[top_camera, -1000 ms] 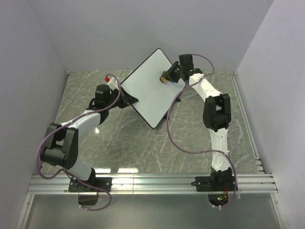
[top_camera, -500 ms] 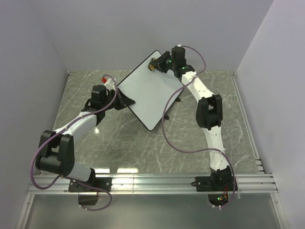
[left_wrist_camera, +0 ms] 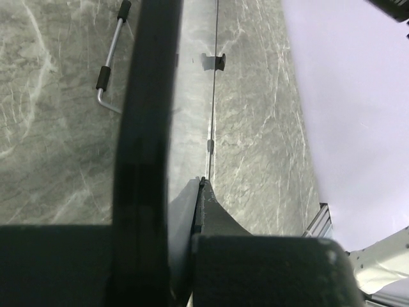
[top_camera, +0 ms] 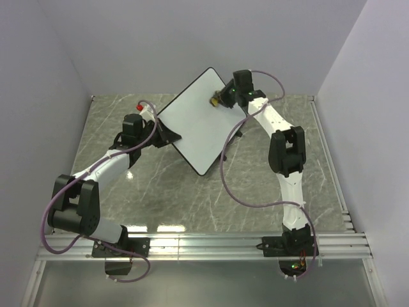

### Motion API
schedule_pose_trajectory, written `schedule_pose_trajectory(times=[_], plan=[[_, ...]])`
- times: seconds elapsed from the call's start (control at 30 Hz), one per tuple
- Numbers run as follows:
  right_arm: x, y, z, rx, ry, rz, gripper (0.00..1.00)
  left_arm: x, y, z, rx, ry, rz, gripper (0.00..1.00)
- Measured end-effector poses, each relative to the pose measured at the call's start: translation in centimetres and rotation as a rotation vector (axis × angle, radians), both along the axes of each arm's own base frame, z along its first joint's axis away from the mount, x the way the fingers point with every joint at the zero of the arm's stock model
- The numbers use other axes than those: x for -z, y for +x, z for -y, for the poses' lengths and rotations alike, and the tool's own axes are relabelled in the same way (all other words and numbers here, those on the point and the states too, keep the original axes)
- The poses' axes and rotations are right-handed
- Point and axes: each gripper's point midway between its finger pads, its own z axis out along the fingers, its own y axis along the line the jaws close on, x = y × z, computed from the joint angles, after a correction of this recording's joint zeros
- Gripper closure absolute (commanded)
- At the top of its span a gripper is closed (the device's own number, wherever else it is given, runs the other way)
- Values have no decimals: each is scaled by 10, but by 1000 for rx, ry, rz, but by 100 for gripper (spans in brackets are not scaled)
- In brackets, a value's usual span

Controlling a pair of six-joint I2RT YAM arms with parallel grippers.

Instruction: Erase the whiteboard

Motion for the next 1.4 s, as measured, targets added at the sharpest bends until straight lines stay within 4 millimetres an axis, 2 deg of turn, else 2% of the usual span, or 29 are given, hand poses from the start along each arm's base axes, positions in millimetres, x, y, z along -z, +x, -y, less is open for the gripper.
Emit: schedule_pose_trajectory(times=[0.23,0.3,0.37,0.7,0.83,0.93,0.97,1.07,1.1,1.23,1.3,1.4], plan=[[80,-22,90,138,-227,-221,100,-1,0,0,11,10,15,100],[93,-31,108,160,-280,-276,100,-2,0,1,15,14,22,100],[100,-40,115,165,-319,-315,100,-2,0,1,23,22,33,100],[100,-44,110,141,-338,-304,100,-3,1,1,27,30,39,100],[90,-42,99,118,-266,-255,100,-2,3,0,16,32,28,99],[76,-42,89,95,-218,-210,100,-1,6,2,10,39,26,94],[72,-47,86,86,-210,-199,100,-1,8,3,8,42,27,93],[62,-69,89,73,-227,-198,100,1,11,3,-13,62,28,80],[56,-78,93,72,-243,-194,100,5,12,0,-32,80,19,70],[48,-113,129,114,-306,-224,100,40,7,-19,-114,171,-87,55],[56,-135,158,160,-352,-268,100,46,6,-25,-136,197,-111,51],[79,-167,193,209,-433,-363,100,51,4,-29,-150,225,-122,44]])
